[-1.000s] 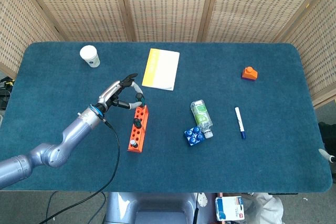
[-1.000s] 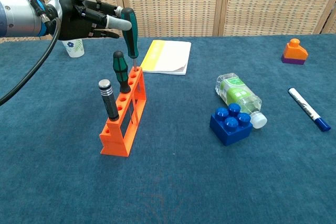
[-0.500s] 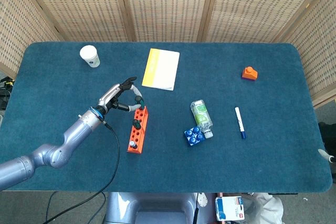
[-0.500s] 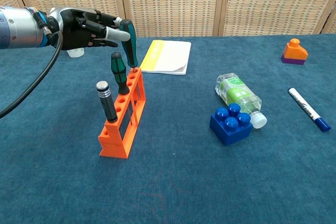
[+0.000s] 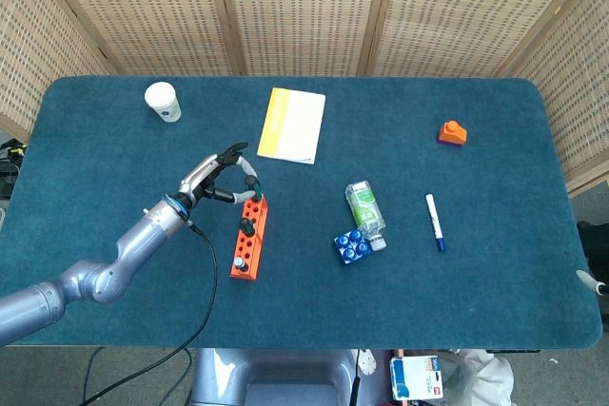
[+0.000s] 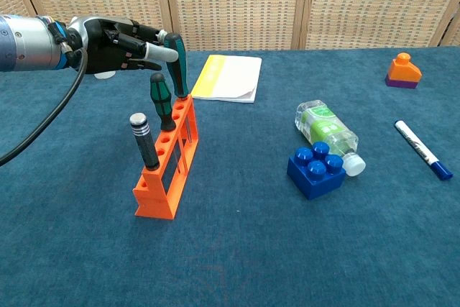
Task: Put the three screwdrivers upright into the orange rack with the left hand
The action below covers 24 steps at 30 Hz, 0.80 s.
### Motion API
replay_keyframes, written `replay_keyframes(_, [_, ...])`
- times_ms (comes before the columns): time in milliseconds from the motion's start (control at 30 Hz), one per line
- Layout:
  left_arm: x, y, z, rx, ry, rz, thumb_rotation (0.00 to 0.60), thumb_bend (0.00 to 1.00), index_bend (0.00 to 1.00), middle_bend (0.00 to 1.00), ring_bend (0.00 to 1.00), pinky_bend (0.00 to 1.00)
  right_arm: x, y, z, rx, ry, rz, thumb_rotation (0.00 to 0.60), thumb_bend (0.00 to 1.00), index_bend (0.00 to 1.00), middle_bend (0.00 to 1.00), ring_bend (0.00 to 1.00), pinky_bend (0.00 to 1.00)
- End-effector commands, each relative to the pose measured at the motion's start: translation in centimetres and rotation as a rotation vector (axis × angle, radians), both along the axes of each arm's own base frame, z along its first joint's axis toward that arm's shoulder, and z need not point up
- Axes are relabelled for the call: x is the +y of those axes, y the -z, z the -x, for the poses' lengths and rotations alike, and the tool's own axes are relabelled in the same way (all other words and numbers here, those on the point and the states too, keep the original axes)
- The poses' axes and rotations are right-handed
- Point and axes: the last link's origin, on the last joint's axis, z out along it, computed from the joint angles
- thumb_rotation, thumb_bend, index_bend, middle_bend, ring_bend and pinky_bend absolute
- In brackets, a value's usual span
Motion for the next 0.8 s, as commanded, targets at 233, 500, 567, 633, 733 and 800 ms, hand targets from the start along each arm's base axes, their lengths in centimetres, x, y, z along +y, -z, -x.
replay_keyframes(233, [-0.08,0.15,-0.01,0.032,0.016,0.009,0.600,0.58,0.54,0.00,0.00,0.00,0.07,-0.11,-0.01,-0.005,-0.003,0.005,0.600,0.00,0.00,0.00,0.00,0.00])
replay_keyframes(500, [-0.02,0.01,-0.06,0.051,0.017,0.010,0.600,0.58,0.45,0.00,0.00,0.00,0.05,-0.10,-0.01,-0.005,-0.005,0.006,0.600,0.00,0.00,0.00,0.00,0.00])
replay_keyframes(567, [-0.03,-0.05,-0.07,0.052,0.015,0.010,0.600,0.57,0.44,0.00,0.00,0.00,0.06,-0.10,-0.01,-0.004,-0.005,0.006,0.600,0.00,0.00,0.00,0.00,0.00])
replay_keyframes(633, [-0.06,-0.10,-0.03,0.052,0.012,0.013,0.600,0.55,0.42,0.00,0.00,0.00,0.06,-0.08,-0.05,-0.004,-0.005,0.005,0.600,0.00,0.00,0.00,0.00,0.00])
replay_keyframes(733, [-0.13,-0.19,0.06,0.055,0.012,0.011,0.600,0.51,0.40,0.00,0.00,0.00,0.08,-0.08,-0.07,-0.004,-0.008,0.006,0.600,0.00,0.00,0.00,0.00,0.00])
replay_keyframes(800, [-0.18,-0.28,0.08,0.055,0.012,0.011,0.600,0.48,0.38,0.00,0.00,0.00,0.09,-0.09,-0.07,-0.004,-0.008,0.007,0.600,0.00,0.00,0.00,0.00,0.00])
